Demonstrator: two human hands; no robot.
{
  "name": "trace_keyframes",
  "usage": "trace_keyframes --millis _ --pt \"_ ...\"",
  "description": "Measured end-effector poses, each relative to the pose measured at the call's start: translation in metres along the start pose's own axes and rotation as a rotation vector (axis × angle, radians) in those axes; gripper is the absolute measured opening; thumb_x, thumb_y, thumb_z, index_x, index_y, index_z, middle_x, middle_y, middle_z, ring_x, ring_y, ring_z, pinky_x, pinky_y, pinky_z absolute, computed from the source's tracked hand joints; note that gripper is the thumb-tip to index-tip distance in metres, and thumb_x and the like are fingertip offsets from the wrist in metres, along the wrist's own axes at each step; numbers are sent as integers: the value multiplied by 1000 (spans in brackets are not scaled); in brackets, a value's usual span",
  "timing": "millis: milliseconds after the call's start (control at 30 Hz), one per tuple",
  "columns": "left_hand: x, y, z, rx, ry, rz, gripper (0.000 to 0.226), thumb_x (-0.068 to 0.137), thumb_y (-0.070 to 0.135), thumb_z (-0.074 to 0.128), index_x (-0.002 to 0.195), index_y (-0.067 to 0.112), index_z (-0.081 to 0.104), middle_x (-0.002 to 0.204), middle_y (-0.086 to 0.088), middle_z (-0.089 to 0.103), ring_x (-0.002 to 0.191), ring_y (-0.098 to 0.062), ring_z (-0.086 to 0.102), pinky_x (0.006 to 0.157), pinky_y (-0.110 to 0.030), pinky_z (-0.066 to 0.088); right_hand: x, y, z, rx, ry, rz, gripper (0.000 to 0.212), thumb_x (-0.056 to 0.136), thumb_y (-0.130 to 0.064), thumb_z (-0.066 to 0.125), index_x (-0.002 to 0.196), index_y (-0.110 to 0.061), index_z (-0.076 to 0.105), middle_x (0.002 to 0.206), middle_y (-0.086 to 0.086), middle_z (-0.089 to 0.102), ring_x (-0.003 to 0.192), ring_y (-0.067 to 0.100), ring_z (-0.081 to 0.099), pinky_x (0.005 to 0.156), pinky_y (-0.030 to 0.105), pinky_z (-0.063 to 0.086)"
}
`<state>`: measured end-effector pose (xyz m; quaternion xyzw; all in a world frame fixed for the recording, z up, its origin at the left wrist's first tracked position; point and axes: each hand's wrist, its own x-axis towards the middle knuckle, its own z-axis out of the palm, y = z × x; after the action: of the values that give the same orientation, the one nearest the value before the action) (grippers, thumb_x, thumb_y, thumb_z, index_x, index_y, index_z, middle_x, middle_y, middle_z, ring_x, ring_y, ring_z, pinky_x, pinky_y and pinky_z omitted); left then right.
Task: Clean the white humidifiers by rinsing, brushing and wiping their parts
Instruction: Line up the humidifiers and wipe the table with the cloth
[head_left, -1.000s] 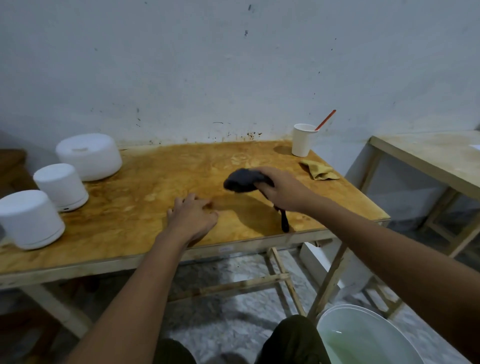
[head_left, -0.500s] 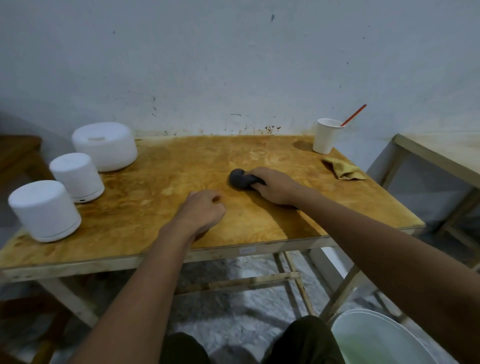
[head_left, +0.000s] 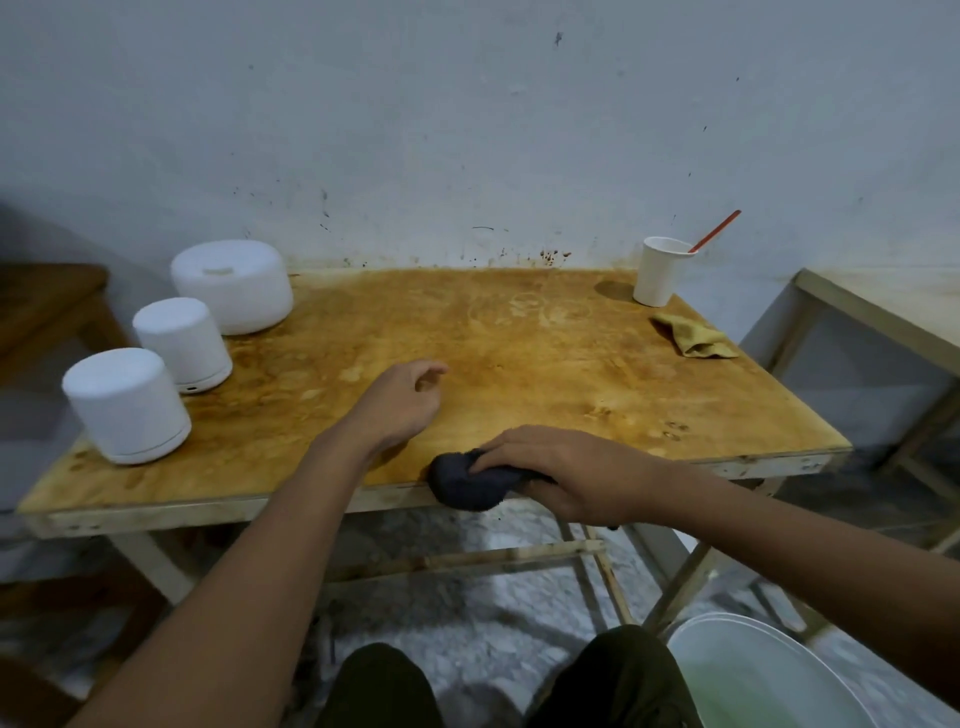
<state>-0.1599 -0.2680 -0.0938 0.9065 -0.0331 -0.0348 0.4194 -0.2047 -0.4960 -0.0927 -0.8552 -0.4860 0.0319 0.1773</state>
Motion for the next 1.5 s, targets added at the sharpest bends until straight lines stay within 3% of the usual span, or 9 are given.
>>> trace_keyframes --millis 67,167,233,367,533,767,1100,1367,1500 --pt "-10 -5 -4 23 106 84 36 102 19 47 136 25 54 143 2 51 108 -10 55 75 -20 44 6 -2 -9 110 41 18 34 98 -9 51 131 -17 54 125 -2 58 110 11 54 91 22 44" --pt "-27 -15 -16 132 259 91 35 99 25 52 133 27 58 142 2 52 122 -15 53 91 -27 46 29 10 -25 157 189 106 32 101 -12 49 132 -18 53 116 -9 56 104 7 54 85 14 41" --pt "-41 -24 -28 252 332 -9 37 98 31 53 135 25 57 144 -1 49 132 -20 45 103 -37 42 51 25 -32 185 272 232 31 104 -16 46 134 -18 52 120 -4 57 107 13 54 87 20 44" --pt "-62 -44 -48 399 350 -196 41 96 39 52 133 21 59 139 -4 52 128 -26 48 100 -41 45 103 60 -33 96 390 405 30 105 -16 41 133 -15 53 124 8 58 107 26 55 85 36 45" --pt "-66 -52 -58 429 255 -212 33 99 33 46 124 26 66 139 -1 48 130 -24 42 102 -39 41 148 87 -13 -1 212 565 28 105 -19 40 129 -15 53 122 9 58 95 27 54 75 35 41" --pt "-65 -57 -67 358 153 -211 38 98 22 42 130 28 62 149 1 39 139 -25 32 111 -40 30 133 54 7 -25 118 306 29 100 -15 48 127 -16 56 121 6 58 105 24 53 87 38 42" --pt "-65 -65 -69 270 129 -195 41 97 17 42 131 29 61 150 4 38 140 -22 28 114 -40 27 59 -37 25 38 -47 -138 36 96 -5 55 131 -13 58 130 6 58 119 15 51 100 20 37" --pt "-70 -65 -73 178 130 -194 40 98 14 41 132 25 59 150 5 40 140 -20 31 115 -39 28 142 2 -5 159 287 257 30 105 -16 43 132 -18 54 126 3 59 109 18 55 92 37 48" --pt "-68 -65 -73 145 157 -218 40 100 16 38 134 22 57 149 4 43 138 -19 35 114 -38 30 200 29 6 6 249 433 31 106 -18 38 135 -15 51 128 11 56 105 28 56 88 43 49"
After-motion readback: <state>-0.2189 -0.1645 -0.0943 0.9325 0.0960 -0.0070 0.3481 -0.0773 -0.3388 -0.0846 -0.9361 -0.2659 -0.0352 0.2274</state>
